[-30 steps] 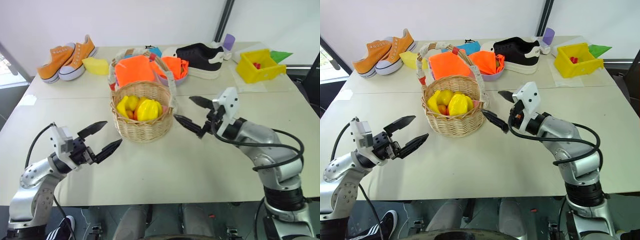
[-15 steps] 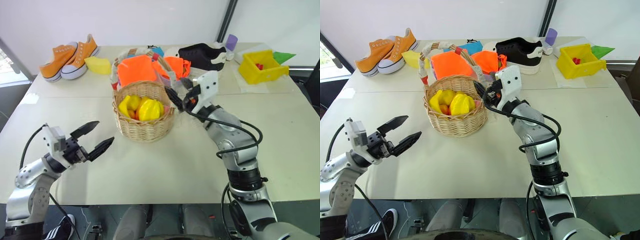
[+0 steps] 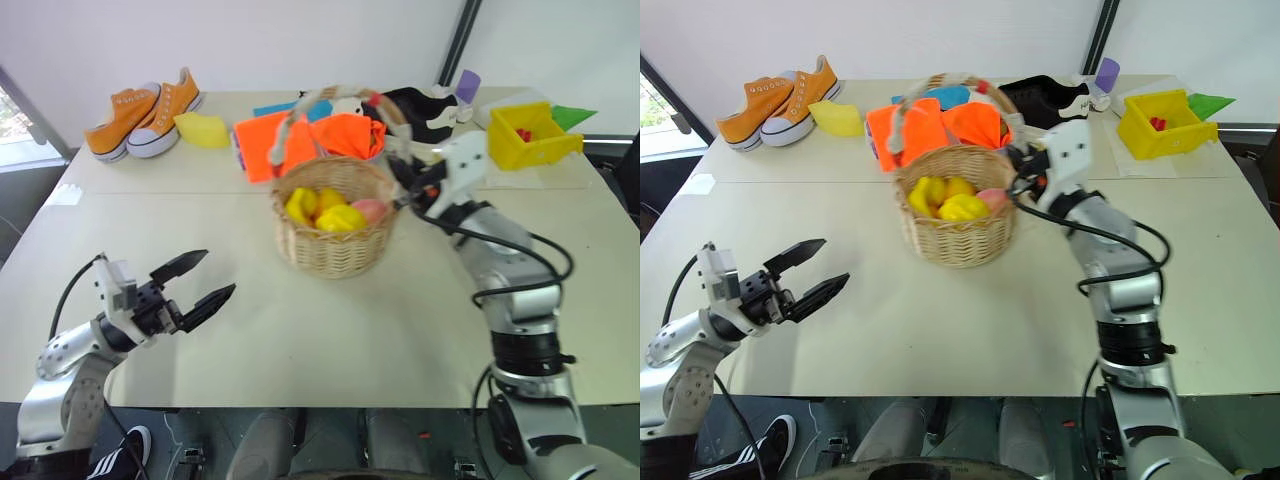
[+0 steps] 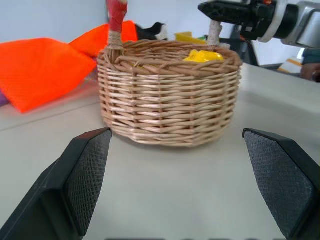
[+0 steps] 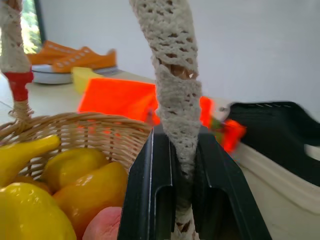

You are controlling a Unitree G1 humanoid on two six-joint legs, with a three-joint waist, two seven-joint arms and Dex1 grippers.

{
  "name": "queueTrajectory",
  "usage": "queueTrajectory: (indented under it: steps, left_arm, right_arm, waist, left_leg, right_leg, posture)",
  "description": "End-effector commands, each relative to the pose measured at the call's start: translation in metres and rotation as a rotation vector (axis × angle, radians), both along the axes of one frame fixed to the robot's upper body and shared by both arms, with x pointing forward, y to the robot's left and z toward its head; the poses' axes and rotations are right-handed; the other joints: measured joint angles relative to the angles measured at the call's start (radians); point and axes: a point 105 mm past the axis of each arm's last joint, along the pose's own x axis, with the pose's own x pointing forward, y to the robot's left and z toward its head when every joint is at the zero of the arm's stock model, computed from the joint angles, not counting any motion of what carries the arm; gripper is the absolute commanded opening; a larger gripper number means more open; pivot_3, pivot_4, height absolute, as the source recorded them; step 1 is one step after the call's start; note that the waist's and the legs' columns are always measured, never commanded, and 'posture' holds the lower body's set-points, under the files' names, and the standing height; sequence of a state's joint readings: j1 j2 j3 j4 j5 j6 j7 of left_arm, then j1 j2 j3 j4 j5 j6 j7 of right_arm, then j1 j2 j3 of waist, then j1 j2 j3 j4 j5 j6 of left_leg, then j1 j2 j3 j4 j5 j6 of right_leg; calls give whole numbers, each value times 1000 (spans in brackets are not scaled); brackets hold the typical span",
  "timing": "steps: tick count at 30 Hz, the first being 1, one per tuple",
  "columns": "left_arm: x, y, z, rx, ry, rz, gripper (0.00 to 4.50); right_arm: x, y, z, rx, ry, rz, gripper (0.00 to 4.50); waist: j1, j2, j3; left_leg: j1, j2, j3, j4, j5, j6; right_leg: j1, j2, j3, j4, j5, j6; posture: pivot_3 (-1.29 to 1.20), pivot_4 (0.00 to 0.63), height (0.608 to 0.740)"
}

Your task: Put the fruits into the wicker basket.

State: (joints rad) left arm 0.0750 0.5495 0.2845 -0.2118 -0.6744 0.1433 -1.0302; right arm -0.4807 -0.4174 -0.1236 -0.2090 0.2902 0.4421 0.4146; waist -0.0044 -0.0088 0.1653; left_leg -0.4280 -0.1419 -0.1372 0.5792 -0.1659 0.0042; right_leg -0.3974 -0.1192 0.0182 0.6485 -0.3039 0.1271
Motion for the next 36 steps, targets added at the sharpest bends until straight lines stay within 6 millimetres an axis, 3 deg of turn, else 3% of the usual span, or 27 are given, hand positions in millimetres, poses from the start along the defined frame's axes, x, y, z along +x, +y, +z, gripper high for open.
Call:
queueTrajectory:
  steps: [1, 8, 15, 20, 26, 27, 28, 30, 34, 36]
  left_arm:
    - [2, -8, 6, 3, -18, -56, 4500]
    - [20, -34, 8, 8, -5, -202, 4500]
    - [34, -51, 10, 13, -20, -290, 4500]
    - [36, -54, 9, 20, -12, -311, 4500]
    - [35, -55, 8, 25, -5, -313, 4500]
    - [34, -55, 8, 24, -6, -312, 4500]
    - [34, -56, 9, 23, -7, -310, 4500]
    - [34, -56, 9, 19, -6, -307, 4500]
    - [35, -58, 10, 12, -5, -304, 4500]
    - [35, -58, 9, 10, -3, -303, 4500]
  right_arm:
    - [-19, -48, 23, -9, -87, -101, 96]
    - [-57, -154, 24, -53, -90, -431, 96]
    - [-74, -205, 17, -103, -105, -621, 96]
    - [-81, -220, 8, -93, -96, -696, 96]
    - [-74, -212, 4, -111, -99, -673, 96]
    - [-73, -211, 6, -103, -103, -670, 931]
    - [-73, -212, 6, -102, -104, -679, 1170]
    - [-73, -215, 6, -92, -98, -703, 2098]
    - [-75, -222, 6, -20, -83, -768, 4196]
    - [-76, -223, 7, -9, -79, -790, 4463]
  waist:
    - [0, 0, 0]
    - [12, 1, 0]
    - [6, 1, 0]
    - [10, 1, 0]
    - [12, 1, 0]
    - [12, 1, 0]
    - [11, 1, 0]
    - [11, 1, 0]
    - [10, 1, 0]
    - [11, 1, 0]
  left_leg:
    - [0, 0, 0, 0, 0, 0]
    - [0, 0, 0, 0, 0, 0]
    - [0, 0, 1, 1, 0, 1]
    - [0, 0, 1, 2, 0, 1]
    - [0, 0, 1, 3, 0, 1]
    - [0, 0, 1, 3, 0, 1]
    - [0, 0, 1, 3, 0, 1]
    - [0, 0, 1, 3, 0, 1]
    - [0, 0, 1, 3, 0, 1]
    - [0, 0, 1, 3, 0, 1]
  right_leg:
    - [0, 0, 0, 0, 0, 0]
    - [4, 0, 0, 0, 0, 0]
    - [4, 0, 0, 1, 0, 0]
    - [5, 0, 0, 1, 0, 0]
    - [6, 0, 0, 0, 0, 0]
    - [6, 0, 0, 0, 0, 0]
    - [6, 0, 0, 1, 0, 0]
    - [6, 0, 0, 1, 0, 0]
    - [5, 0, 0, 1, 0, 0]
    - [5, 0, 0, 1, 0, 0]
  posture:
    - [0, 150, 740]
    - [0, 150, 740]
    - [0, 150, 740]
    - [0, 150, 740]
    - [0, 150, 740]
    - [0, 150, 740]
    - [0, 150, 740]
    - [0, 150, 740]
    - [0, 150, 740]
    - [0, 150, 740]
